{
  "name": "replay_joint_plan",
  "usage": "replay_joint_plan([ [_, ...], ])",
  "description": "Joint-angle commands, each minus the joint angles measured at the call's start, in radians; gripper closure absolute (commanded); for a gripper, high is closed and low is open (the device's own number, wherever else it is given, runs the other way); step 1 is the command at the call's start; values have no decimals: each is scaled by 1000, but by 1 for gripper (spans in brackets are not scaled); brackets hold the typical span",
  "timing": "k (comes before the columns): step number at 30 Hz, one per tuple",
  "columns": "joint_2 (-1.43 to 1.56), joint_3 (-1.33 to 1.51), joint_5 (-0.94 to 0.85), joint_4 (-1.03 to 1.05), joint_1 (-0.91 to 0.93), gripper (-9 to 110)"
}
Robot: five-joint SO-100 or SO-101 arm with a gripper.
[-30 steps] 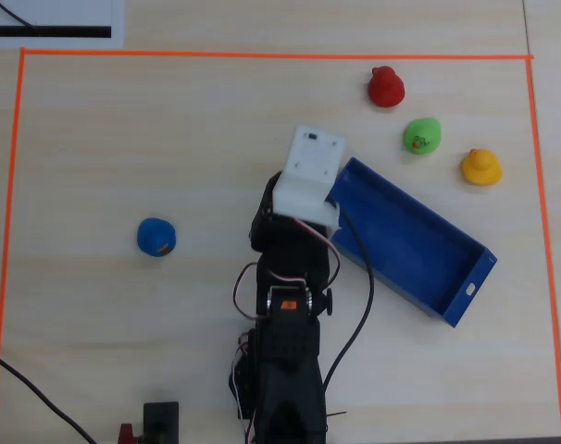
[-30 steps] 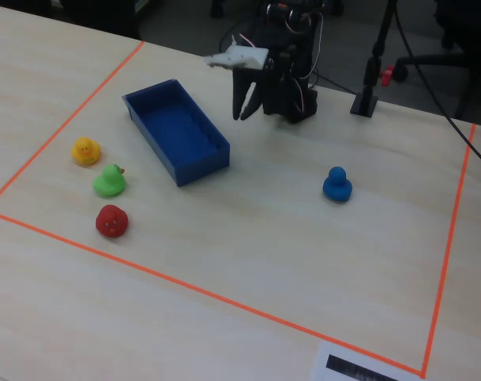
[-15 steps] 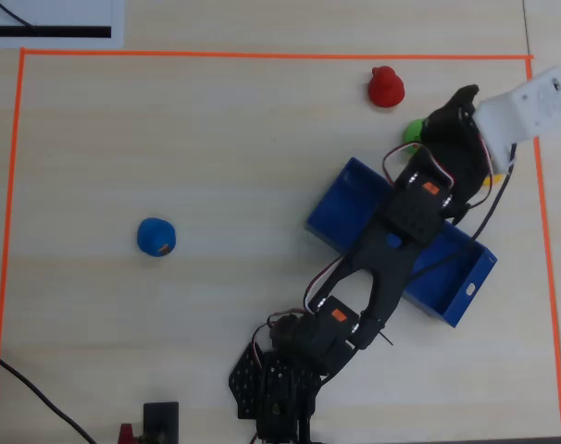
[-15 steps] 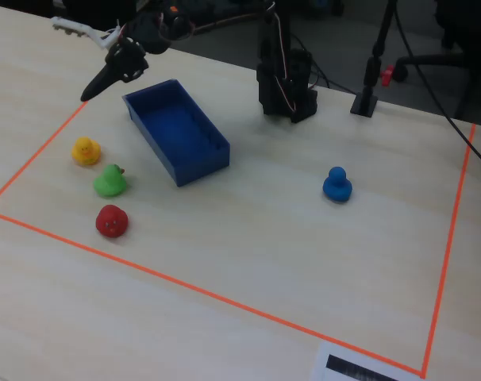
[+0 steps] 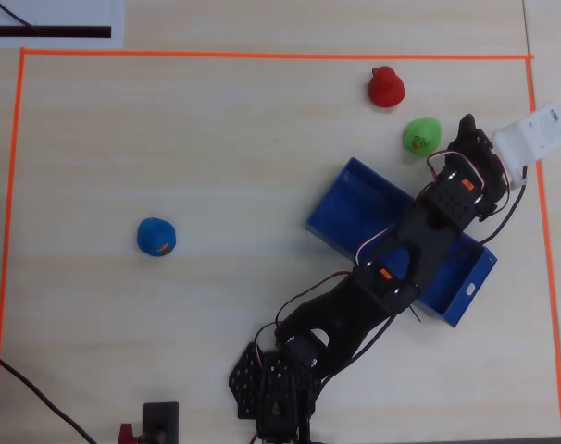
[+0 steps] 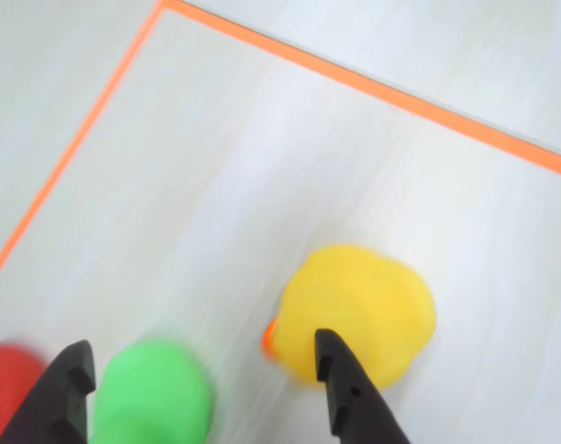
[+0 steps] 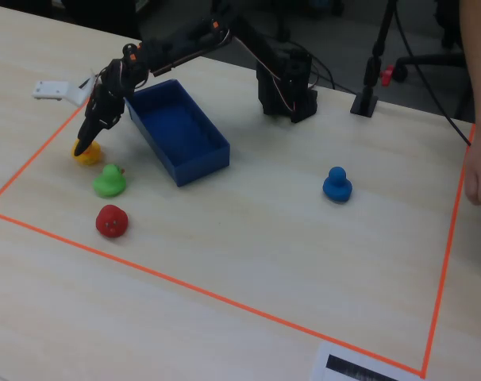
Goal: Grasp yellow duck and put it into box.
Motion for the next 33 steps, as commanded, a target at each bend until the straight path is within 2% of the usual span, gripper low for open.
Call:
replay_joint_plan([
  [1, -81, -232, 6, 52, 25, 69],
  [10, -264, -453, 6, 176, 51, 71],
  [18, -325, -460, -29, 209, 71, 71],
  [24, -334, -460, -51, 232, 72, 76],
  [27, -344, -465, -63, 255, 75, 86],
  [29, -351, -472, -77, 265, 78, 101],
  [33, -353, -486, -83, 295, 81, 101],
])
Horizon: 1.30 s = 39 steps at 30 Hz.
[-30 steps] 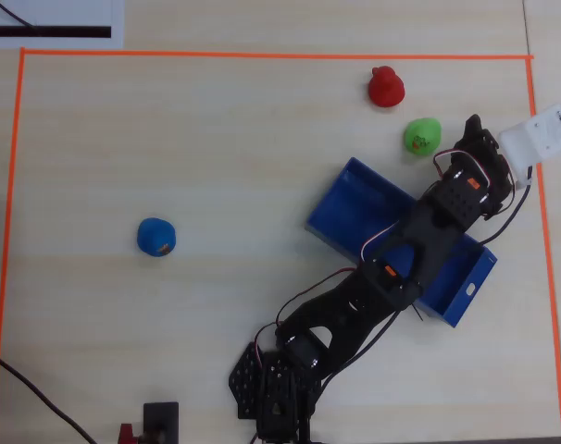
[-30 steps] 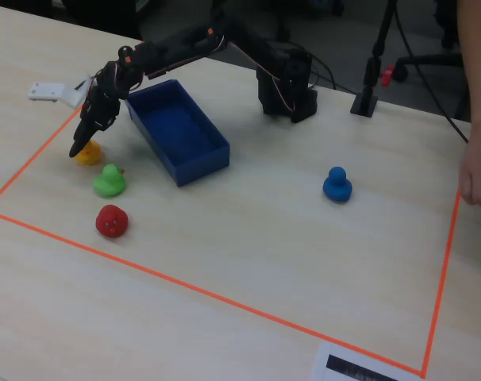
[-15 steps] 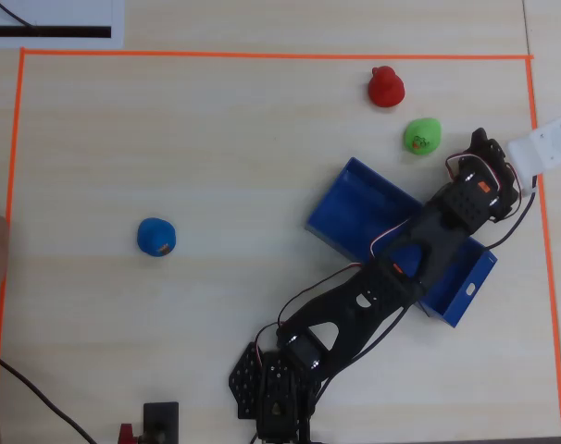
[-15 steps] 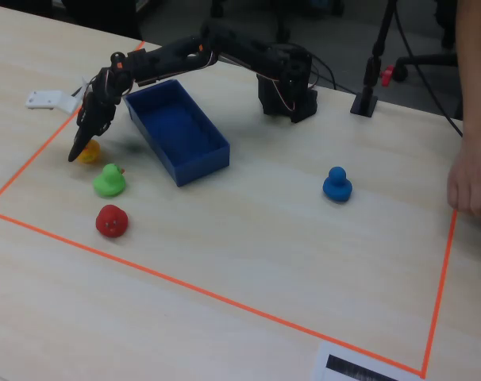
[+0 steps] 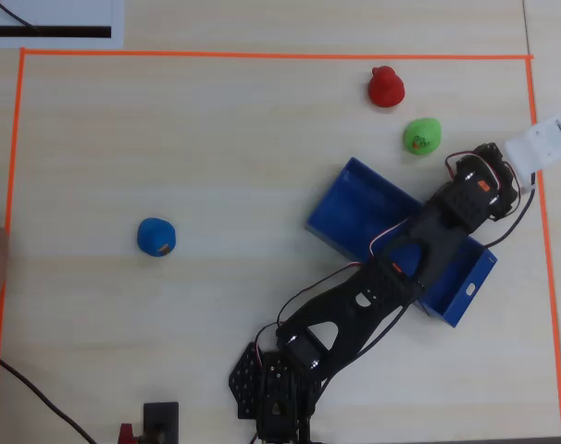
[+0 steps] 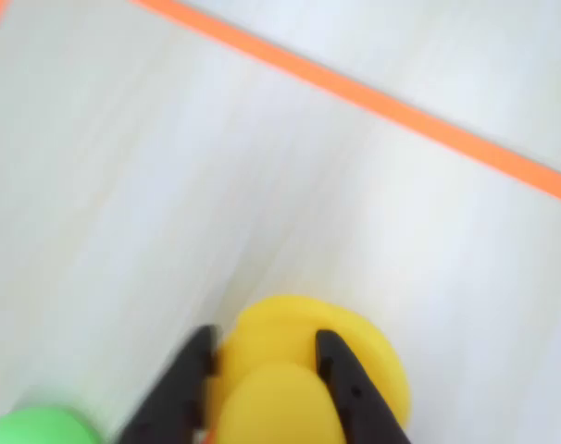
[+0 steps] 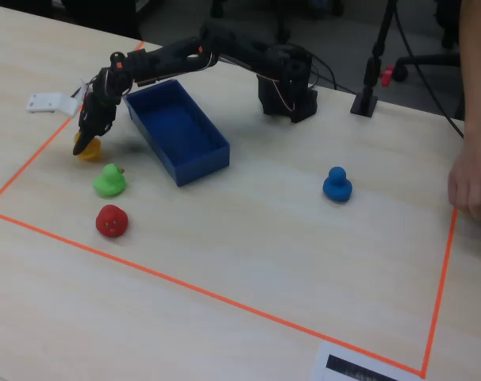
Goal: Grasp yellow duck and put it into box.
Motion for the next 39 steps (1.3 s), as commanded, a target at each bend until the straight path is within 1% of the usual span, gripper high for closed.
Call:
replay_joint_plan([
  [1, -2, -35, -6, 54, 15, 101],
  [8, 26, -67, 2, 114, 17, 101],
  [12, 95, -101, 81, 181, 8, 101],
  [16, 256, -141, 147, 347, -40, 101],
  [18, 347, -166, 176, 472, -75, 101],
  [20, 440, -160, 206, 583, -115, 101],
  [23, 554, -123, 252, 681, -169, 101],
  [27, 681, -60, 224, 822, -216, 101],
  [30, 819, 141, 175, 933, -209, 101],
  [34, 986, 580, 170, 925, -115, 101],
  [39, 1144, 1062, 135, 713, -12, 101],
])
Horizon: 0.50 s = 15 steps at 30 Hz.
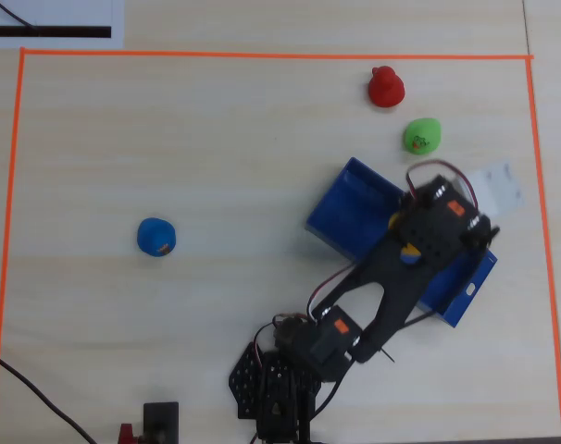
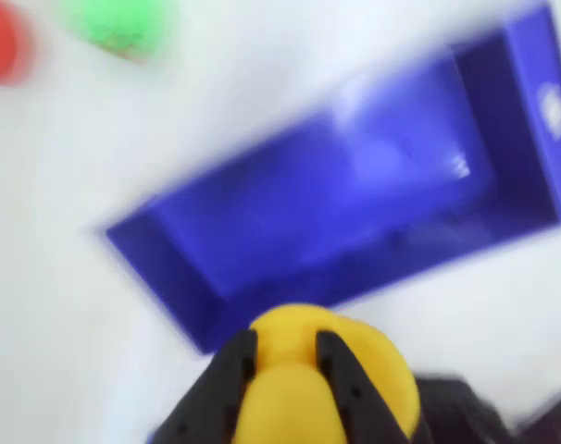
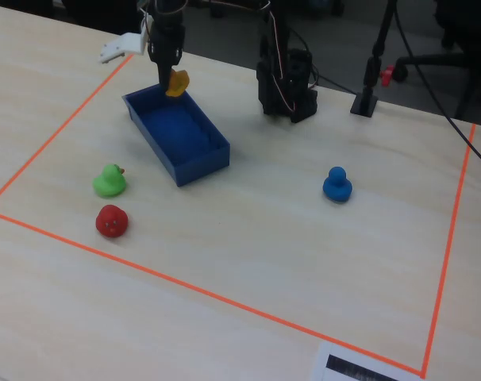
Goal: Grasp yellow duck and put it into box.
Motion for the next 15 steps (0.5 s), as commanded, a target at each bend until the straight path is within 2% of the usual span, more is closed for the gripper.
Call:
replay_joint_plan([
  [1, 150, 469, -48, -198, 55, 101],
  [5, 192, 615, -67, -367, 67, 101],
  [10, 163, 583, -67, -476, 60, 101],
  [15, 133, 560, -67, -589, 80, 95],
])
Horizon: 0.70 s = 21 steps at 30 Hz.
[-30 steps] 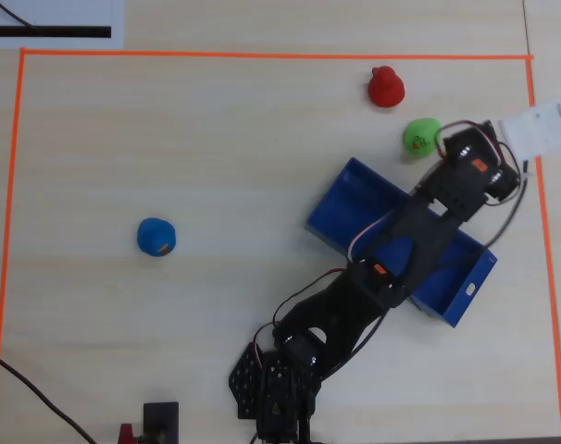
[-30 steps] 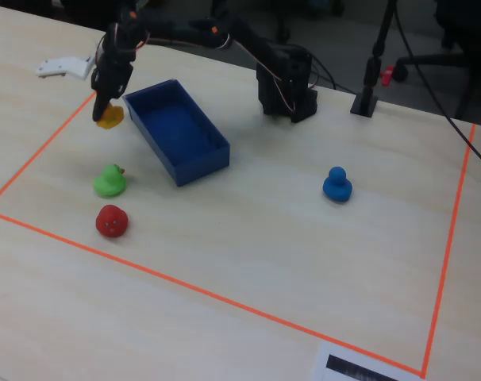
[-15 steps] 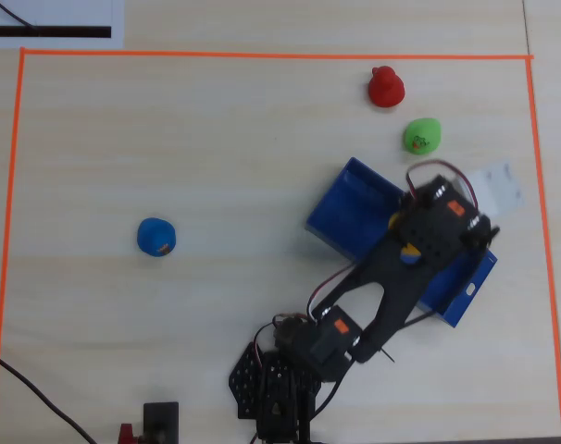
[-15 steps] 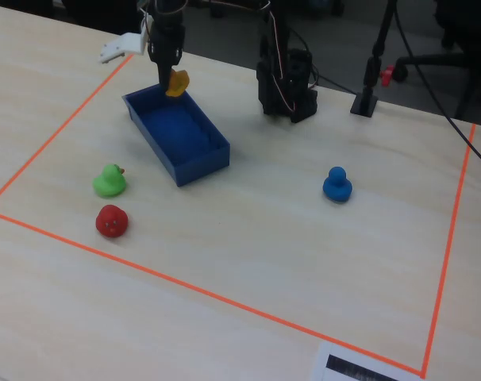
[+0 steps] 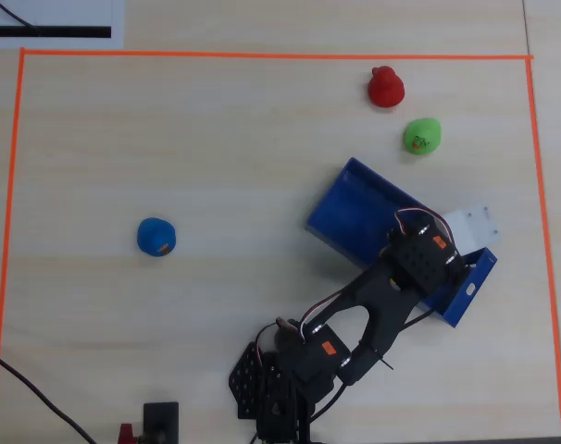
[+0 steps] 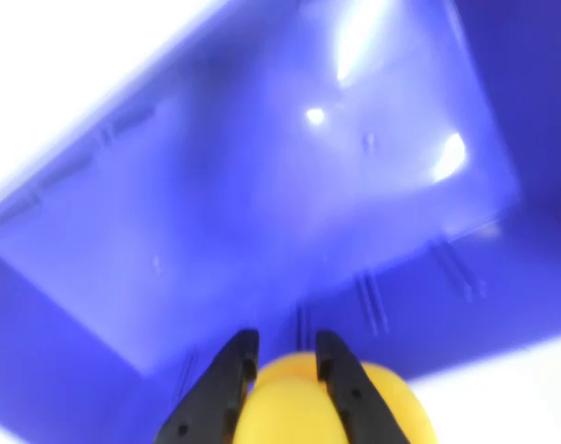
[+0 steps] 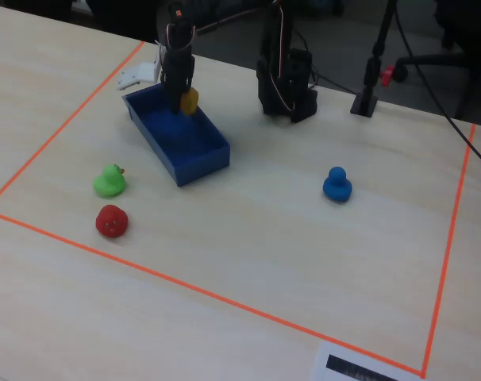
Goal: Grasp yellow duck and put it into box.
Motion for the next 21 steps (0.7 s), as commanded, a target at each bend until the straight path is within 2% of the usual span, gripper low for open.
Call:
replay_joint_plan([
  [1, -3, -40, -12, -92, 20, 92],
  [8, -20, -41, -9, -164, 32, 81],
  [11, -14, -37, -15, -183, 34, 70],
  [15, 17, -81, -26, -181, 28, 70],
  [17, 58, -190, 9, -129, 3, 79],
  [20, 167, -353, 126, -83, -92, 101],
  [21, 213, -379, 141, -63, -144, 101],
])
